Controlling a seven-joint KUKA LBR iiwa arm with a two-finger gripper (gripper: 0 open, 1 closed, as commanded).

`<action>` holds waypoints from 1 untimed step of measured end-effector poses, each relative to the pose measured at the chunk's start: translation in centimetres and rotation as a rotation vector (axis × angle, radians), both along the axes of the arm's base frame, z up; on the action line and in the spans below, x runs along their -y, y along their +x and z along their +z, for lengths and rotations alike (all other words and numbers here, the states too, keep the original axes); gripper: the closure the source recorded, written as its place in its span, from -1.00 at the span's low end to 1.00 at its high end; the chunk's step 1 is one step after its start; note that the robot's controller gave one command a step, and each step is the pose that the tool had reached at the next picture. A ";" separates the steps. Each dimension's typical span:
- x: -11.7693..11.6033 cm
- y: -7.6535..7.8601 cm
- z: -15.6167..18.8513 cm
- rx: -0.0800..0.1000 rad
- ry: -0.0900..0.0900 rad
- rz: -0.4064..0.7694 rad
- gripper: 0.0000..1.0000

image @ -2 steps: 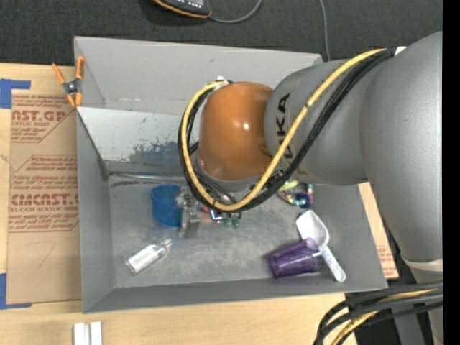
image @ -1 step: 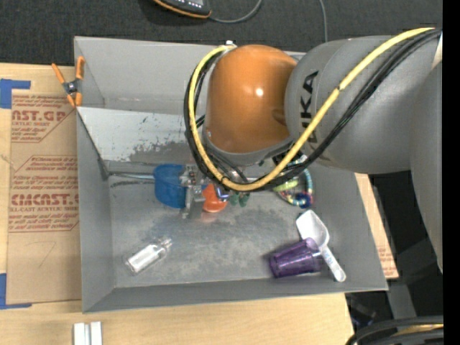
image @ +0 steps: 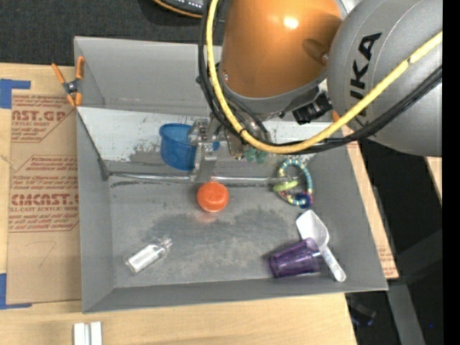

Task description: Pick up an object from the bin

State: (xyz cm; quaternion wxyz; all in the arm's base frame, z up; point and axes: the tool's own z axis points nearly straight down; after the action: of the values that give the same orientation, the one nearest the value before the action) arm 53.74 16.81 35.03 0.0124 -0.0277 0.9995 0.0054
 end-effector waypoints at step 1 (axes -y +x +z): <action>0.3 0.6 2.3 0.004 -0.001 0.010 -1.00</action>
Offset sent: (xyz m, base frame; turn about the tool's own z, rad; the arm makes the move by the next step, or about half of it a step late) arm 0.0431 0.0091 -0.2116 -0.0835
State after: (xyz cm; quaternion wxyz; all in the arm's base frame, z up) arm 54.31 16.46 37.29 0.0141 -0.0328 0.9993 0.0052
